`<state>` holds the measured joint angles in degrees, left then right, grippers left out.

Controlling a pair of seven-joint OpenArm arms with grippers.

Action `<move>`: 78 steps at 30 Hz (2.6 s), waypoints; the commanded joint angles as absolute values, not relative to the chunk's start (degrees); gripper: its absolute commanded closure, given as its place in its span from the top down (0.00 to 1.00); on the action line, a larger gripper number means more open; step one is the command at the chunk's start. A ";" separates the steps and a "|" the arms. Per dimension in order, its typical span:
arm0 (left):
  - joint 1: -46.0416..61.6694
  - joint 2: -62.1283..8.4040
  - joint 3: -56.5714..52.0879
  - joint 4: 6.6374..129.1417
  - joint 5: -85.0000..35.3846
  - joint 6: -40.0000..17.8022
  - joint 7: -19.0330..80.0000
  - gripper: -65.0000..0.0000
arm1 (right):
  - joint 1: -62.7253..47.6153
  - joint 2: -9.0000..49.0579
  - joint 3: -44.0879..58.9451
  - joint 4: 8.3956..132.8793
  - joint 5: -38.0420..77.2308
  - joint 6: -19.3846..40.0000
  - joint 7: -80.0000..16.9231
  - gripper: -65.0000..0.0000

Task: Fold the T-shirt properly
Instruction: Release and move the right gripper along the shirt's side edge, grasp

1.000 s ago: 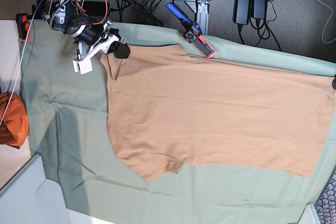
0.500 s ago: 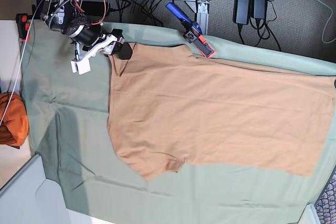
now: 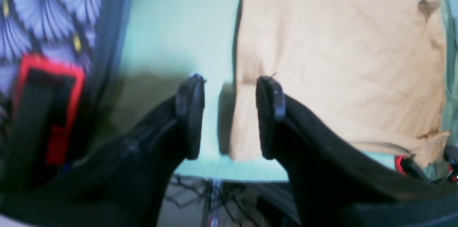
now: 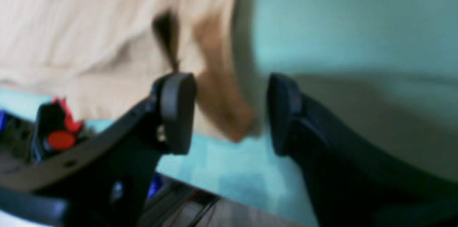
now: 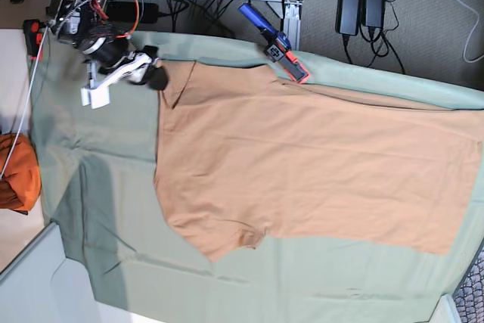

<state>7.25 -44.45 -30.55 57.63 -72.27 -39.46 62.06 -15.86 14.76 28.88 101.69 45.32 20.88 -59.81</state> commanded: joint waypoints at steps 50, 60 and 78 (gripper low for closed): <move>4.32 -46.33 -27.44 70.04 -59.72 -40.00 49.52 0.42 | 34.74 10.46 8.60 49.08 25.89 27.38 -40.34 0.34; -14.66 -44.88 -8.40 61.47 -47.86 -40.00 41.43 0.42 | 34.24 10.46 8.60 49.08 25.87 27.40 -40.58 0.00; -42.09 -34.76 7.49 21.04 -32.84 -31.05 18.39 0.46 | 33.30 10.63 8.60 49.08 25.28 27.40 -41.21 0.00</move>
<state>-40.23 -33.95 7.55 20.36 -32.25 -31.11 19.62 31.75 10.02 8.49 48.23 25.21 21.39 -41.21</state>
